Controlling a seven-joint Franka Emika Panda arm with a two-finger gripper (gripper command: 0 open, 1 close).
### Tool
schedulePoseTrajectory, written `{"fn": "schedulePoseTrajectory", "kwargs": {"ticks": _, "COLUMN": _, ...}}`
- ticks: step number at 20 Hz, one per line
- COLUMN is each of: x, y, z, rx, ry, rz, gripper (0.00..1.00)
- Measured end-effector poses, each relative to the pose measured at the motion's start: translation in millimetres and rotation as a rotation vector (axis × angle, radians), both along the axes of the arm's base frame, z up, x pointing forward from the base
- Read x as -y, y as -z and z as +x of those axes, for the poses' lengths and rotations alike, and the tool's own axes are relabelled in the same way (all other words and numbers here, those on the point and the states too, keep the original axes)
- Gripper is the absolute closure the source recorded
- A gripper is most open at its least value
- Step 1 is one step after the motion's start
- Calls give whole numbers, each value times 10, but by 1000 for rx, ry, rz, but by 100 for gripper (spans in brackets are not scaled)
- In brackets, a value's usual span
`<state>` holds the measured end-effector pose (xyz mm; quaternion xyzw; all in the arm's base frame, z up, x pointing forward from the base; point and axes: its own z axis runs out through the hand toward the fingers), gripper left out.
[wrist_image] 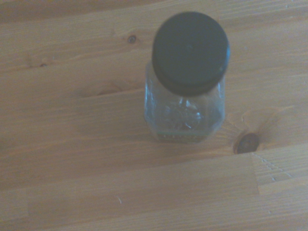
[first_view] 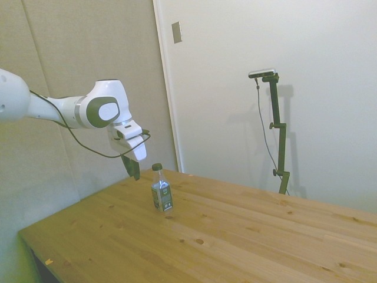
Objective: Knock down the bottle
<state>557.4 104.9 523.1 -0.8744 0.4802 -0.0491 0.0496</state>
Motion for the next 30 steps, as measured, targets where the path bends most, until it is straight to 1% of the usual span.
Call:
{"fn": "schedulePoseTrajectory", "kwargs": {"ticks": 9, "x": -133, "y": 229, "z": 365, "rx": -34, "ry": 23, "rz": -11, "gripper": 100}}
{"fn": "schedulePoseTrajectory", "kwargs": {"ticks": 13, "x": -154, "y": 293, "z": 461, "rx": -52, "ry": 41, "rz": -13, "gripper": 100}}
{"fn": "schedulePoseTrajectory", "kwargs": {"ticks": 19, "x": -39, "y": 375, "z": 566, "rx": -62, "ry": 69, "rz": -14, "gripper": 100}}
{"fn": "schedulePoseTrajectory", "kwargs": {"ticks": 25, "x": -19, "y": 398, "z": 696, "rx": -69, "ry": 85, "rz": -12, "gripper": 100}}
{"fn": "schedulePoseTrajectory", "kwargs": {"ticks": 30, "x": 80, "y": 270, "z": 890, "rx": -58, "ry": 117, "rz": -13, "gripper": 100}}
